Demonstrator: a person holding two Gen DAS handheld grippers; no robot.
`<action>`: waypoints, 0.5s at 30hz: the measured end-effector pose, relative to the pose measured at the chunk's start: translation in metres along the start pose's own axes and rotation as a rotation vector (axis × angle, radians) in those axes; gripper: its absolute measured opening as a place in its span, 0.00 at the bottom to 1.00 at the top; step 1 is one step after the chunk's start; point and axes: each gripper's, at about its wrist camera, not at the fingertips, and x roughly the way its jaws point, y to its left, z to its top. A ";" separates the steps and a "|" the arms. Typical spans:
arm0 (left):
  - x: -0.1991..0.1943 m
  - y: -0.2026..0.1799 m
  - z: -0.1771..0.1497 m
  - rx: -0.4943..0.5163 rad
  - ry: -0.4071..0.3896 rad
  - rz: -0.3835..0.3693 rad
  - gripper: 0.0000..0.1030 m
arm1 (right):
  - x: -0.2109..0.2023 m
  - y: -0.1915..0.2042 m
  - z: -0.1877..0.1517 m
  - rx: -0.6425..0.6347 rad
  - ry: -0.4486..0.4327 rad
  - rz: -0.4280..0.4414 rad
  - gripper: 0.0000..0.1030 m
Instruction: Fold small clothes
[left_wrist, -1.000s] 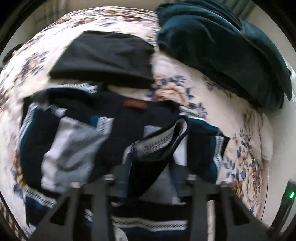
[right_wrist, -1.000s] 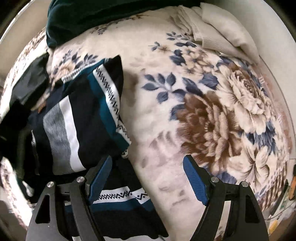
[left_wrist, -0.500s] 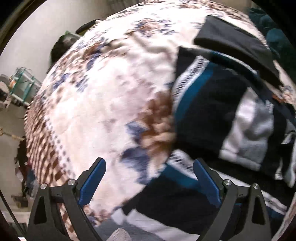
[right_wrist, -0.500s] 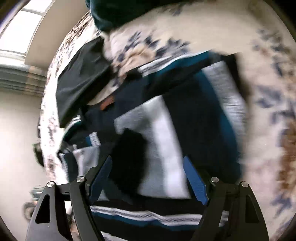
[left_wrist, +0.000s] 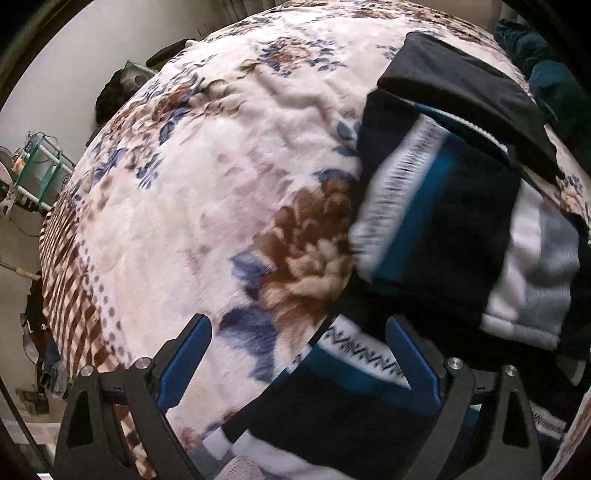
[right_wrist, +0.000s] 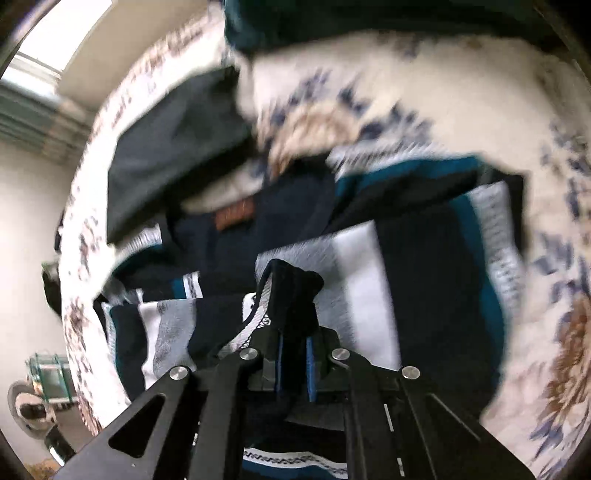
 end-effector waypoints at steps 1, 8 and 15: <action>0.001 -0.003 0.004 -0.004 -0.004 -0.010 0.94 | -0.010 -0.007 0.001 0.009 -0.022 -0.007 0.09; -0.002 -0.025 0.046 -0.007 -0.061 -0.048 0.94 | -0.026 -0.082 0.014 0.097 -0.010 -0.006 0.14; 0.005 -0.050 0.083 0.061 -0.110 -0.052 0.94 | -0.045 -0.135 0.007 0.259 -0.022 -0.140 0.50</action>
